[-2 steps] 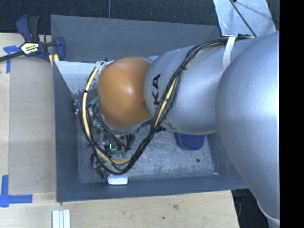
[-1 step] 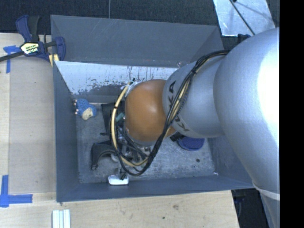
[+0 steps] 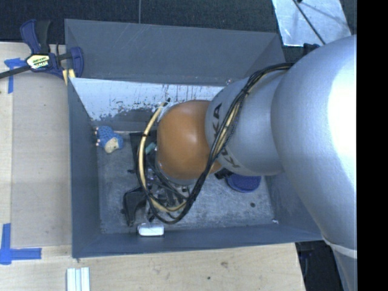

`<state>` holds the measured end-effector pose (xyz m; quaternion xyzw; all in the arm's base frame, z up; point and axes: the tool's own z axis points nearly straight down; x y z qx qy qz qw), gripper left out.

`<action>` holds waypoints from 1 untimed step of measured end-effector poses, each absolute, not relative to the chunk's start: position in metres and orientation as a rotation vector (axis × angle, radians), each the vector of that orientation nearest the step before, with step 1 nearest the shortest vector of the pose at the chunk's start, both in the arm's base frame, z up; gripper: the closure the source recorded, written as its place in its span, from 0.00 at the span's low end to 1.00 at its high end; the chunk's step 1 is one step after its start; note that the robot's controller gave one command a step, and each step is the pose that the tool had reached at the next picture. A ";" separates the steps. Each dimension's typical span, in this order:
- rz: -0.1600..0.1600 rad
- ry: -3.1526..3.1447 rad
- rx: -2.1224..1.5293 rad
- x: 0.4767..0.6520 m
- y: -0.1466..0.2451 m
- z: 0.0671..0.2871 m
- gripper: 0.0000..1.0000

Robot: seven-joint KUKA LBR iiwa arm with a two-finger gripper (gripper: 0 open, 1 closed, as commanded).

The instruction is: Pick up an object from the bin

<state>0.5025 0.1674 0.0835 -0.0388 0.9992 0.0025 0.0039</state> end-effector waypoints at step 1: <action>0.000 3.133 -0.170 0.502 0.160 0.184 1.00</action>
Offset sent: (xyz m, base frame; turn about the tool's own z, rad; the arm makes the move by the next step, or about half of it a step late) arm -0.0011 -0.0070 0.0982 -0.0319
